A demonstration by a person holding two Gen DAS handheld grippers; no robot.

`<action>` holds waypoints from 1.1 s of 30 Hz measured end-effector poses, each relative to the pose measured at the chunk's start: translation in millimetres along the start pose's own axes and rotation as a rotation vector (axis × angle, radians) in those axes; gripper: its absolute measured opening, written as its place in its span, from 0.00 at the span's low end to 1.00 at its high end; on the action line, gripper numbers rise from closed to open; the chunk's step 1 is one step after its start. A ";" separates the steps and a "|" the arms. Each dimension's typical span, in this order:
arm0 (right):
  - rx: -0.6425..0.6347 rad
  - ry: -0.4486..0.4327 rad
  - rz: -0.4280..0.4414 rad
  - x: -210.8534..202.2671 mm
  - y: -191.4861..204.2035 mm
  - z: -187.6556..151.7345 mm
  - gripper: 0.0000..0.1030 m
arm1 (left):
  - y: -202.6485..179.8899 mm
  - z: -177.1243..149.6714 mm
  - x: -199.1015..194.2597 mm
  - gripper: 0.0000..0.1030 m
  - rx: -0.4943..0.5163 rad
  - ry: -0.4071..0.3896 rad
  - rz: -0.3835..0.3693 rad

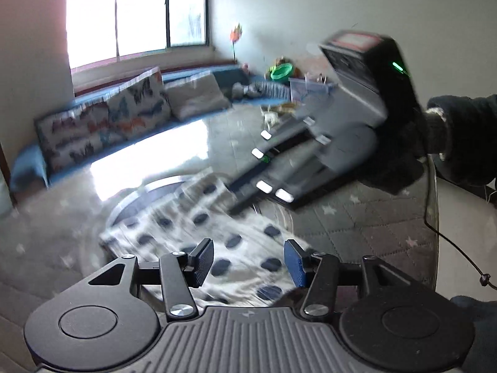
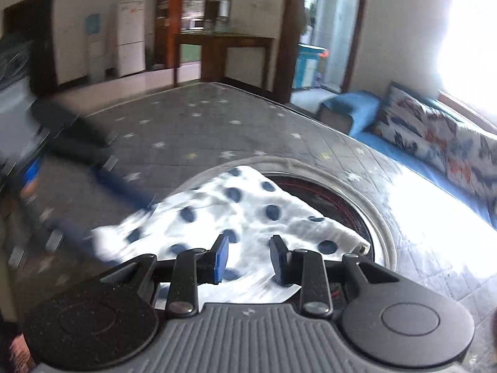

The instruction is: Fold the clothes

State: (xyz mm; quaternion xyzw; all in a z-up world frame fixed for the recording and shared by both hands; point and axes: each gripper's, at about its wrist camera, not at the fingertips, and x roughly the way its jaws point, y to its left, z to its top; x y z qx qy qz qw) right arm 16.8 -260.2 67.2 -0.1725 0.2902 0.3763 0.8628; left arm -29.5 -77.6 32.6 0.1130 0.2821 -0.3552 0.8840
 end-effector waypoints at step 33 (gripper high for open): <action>-0.083 0.083 0.130 115.1 7.7 34.7 0.29 | 4.4 -28.4 -0.3 0.53 -0.134 0.018 -0.041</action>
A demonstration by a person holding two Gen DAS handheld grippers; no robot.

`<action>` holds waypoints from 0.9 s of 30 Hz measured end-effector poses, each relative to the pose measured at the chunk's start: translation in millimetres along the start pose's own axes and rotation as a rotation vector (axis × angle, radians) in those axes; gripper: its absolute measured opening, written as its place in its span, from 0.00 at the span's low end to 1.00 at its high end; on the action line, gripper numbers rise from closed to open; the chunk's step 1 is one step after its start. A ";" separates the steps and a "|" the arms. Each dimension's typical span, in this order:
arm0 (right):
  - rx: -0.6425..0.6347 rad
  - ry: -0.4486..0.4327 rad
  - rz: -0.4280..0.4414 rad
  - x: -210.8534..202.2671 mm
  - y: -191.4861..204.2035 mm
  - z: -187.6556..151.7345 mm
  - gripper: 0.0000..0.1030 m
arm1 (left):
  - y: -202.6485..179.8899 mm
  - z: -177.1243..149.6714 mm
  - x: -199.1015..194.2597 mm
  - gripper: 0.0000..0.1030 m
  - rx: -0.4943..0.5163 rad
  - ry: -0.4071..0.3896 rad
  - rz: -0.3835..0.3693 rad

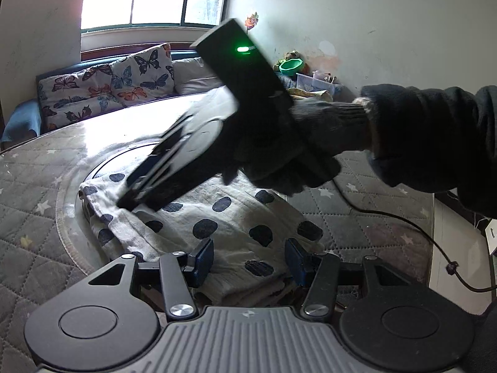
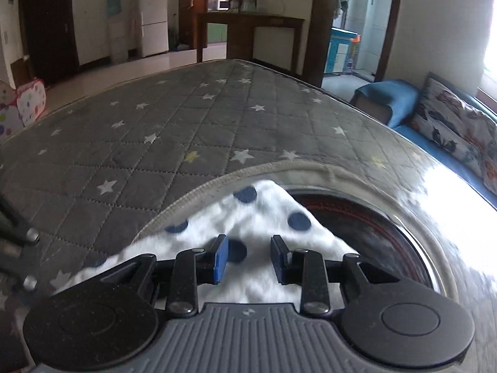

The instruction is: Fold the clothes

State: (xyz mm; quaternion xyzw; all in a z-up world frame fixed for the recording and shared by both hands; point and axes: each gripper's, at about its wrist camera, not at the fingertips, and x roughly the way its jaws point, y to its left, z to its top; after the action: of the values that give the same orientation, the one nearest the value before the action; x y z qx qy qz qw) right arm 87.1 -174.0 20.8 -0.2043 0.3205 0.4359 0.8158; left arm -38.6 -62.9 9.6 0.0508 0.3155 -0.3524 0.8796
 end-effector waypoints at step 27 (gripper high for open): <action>0.237 -0.002 -0.169 -52.4 -64.0 -28.7 0.53 | -4.7 -11.8 -49.7 0.69 -0.130 -0.107 0.136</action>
State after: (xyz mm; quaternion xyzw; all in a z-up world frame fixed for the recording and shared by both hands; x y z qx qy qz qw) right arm 109.4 -256.4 40.6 -0.1326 0.3507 0.3250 0.8682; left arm -75.2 -33.5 30.2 -0.0037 0.2861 -0.2729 0.9185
